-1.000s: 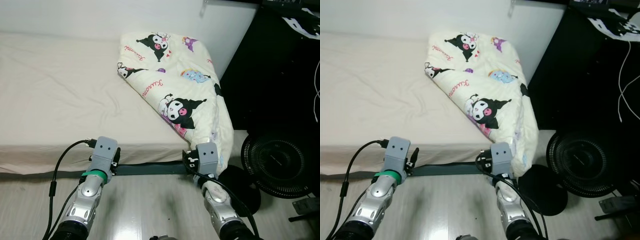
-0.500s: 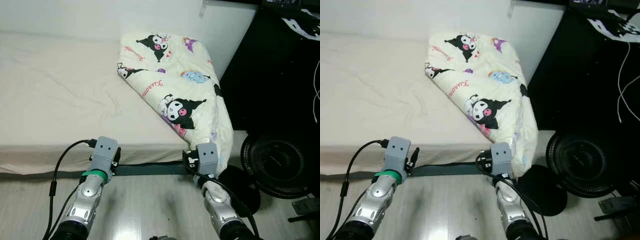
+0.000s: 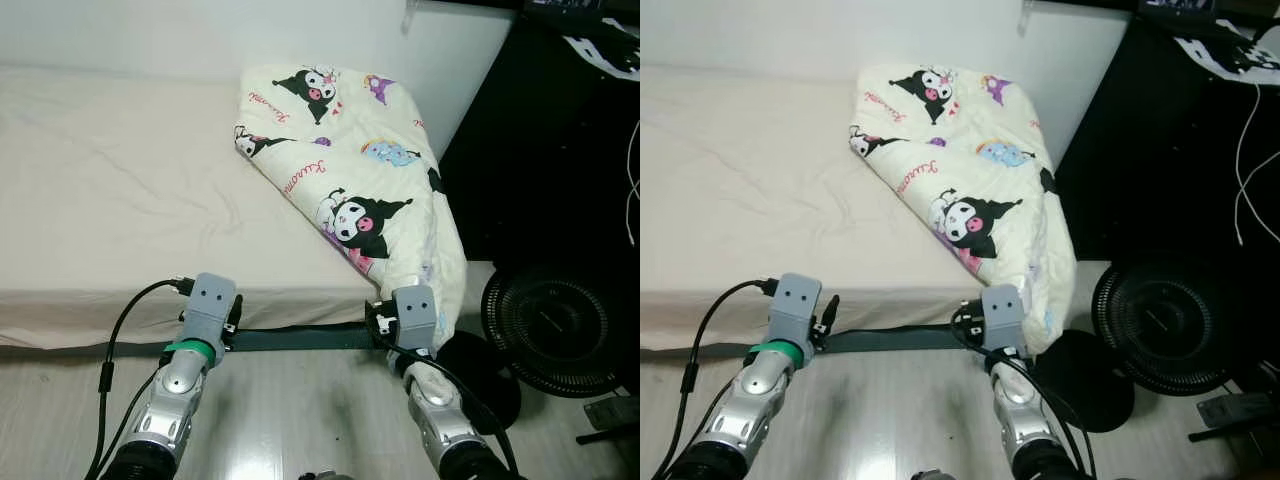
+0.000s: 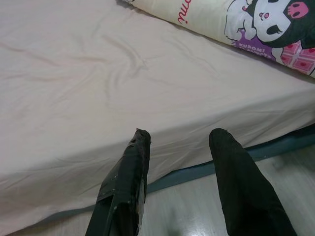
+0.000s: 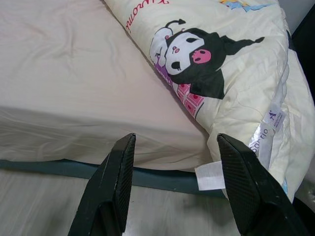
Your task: Clean up the room
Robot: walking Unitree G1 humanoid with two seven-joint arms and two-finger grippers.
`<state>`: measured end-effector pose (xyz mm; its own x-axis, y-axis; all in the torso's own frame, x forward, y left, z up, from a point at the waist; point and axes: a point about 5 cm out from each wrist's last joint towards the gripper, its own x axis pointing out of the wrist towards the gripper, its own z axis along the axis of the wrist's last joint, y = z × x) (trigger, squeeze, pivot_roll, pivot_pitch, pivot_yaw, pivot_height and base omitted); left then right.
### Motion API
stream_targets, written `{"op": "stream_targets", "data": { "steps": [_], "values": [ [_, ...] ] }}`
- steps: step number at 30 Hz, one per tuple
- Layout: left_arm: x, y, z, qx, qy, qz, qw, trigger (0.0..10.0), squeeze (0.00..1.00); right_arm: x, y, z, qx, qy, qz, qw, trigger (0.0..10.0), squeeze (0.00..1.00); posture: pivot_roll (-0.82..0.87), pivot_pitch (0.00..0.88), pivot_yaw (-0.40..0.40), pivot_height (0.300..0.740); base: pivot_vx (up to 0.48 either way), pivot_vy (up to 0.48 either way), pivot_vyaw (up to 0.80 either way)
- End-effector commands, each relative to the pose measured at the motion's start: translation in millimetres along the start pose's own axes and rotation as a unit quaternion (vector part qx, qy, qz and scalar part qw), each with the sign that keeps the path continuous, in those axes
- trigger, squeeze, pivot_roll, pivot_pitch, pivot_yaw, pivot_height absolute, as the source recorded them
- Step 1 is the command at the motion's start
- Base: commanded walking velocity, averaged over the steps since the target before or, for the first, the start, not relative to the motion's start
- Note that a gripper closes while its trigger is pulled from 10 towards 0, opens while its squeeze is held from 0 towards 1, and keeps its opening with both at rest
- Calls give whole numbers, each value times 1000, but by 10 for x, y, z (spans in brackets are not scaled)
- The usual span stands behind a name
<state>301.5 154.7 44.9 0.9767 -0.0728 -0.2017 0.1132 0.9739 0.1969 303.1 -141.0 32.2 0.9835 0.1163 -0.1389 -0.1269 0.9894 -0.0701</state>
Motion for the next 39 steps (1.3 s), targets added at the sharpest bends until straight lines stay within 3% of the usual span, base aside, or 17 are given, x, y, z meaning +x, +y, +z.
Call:
{"op": "stream_targets", "data": {
  "steps": [1,20,29,39],
  "values": [
    [-20,-37,-64,4,12,-8,1000,10000,0,-45,-6,-91,-1,19,-3,1000,10000,0,74,40,-18,740,0,0,0],
    [-15,-112,-75,-6,14,-18,1000,10000,0,-15,-60,-19,-11,7,0,1000,10000,0,62,47,-31,740,0,0,0],
    [-34,-125,-146,-10,27,-14,999,10000,0,-78,-95,-122,-12,24,-6,1000,10000,0,49,9,-35,740,0,0,0],
    [49,-184,-36,-10,14,-24,1000,10000,0,-42,-172,-57,-14,14,-20,1000,10000,0,25,2,-42,740,0,0,0]
  ]
}}
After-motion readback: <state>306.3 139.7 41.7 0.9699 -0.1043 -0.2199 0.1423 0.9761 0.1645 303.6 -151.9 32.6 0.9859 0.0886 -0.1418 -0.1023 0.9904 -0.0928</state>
